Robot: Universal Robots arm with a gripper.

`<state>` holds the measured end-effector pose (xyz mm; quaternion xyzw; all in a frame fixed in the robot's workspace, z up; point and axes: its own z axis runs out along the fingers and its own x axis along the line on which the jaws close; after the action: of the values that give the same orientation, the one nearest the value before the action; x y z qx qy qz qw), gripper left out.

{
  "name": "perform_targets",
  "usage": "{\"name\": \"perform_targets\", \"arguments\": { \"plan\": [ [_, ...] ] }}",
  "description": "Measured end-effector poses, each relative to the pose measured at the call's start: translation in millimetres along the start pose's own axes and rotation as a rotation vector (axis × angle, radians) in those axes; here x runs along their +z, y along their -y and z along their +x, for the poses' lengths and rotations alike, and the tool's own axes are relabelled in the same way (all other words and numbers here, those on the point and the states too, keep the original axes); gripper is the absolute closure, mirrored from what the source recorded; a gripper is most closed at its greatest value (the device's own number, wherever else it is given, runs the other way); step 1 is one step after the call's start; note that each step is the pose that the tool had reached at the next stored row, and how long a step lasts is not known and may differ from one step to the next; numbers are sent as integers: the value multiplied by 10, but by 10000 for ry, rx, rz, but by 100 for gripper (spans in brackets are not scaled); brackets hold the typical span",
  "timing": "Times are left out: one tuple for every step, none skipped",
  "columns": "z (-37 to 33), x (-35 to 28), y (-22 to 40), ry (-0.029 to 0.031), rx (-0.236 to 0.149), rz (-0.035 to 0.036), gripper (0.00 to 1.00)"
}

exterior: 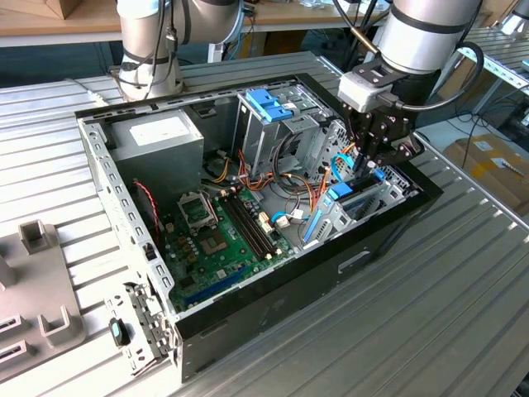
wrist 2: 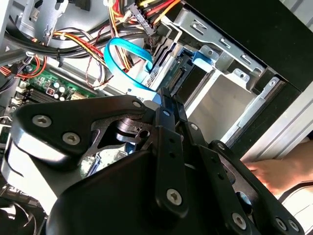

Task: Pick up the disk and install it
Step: 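Insert the first disk wire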

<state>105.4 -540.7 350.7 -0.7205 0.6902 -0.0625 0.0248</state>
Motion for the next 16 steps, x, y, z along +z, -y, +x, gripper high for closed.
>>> {"name": "perform_targets", "arguments": {
  "plan": [
    [3, 2, -14, 9, -75, 30, 84],
    [3, 4, -24, 16, -130, 44, 84],
    [3, 6, -26, 20, -162, 47, 84],
    [3, 7, -26, 22, -179, 48, 84],
    [3, 7, -27, 22, -181, 49, 84],
    [3, 7, -25, 22, -181, 49, 84],
    [3, 9, -22, 23, -182, 49, 84],
    [3, 8, -21, 23, -181, 49, 84],
    [3, 9, -21, 23, -181, 49, 84],
    [3, 8, -21, 22, -181, 48, 84],
    [3, 15, -22, 25, -181, 49, 84],
    [3, 19, -22, 23, -181, 49, 84],
    [3, 18, -22, 22, -182, 48, 84],
    [3, 18, -22, 21, -182, 48, 84],
    [3, 19, -22, 21, -182, 49, 84],
    [5, 22, -23, 24, -181, 49, 84]
  ]
}}
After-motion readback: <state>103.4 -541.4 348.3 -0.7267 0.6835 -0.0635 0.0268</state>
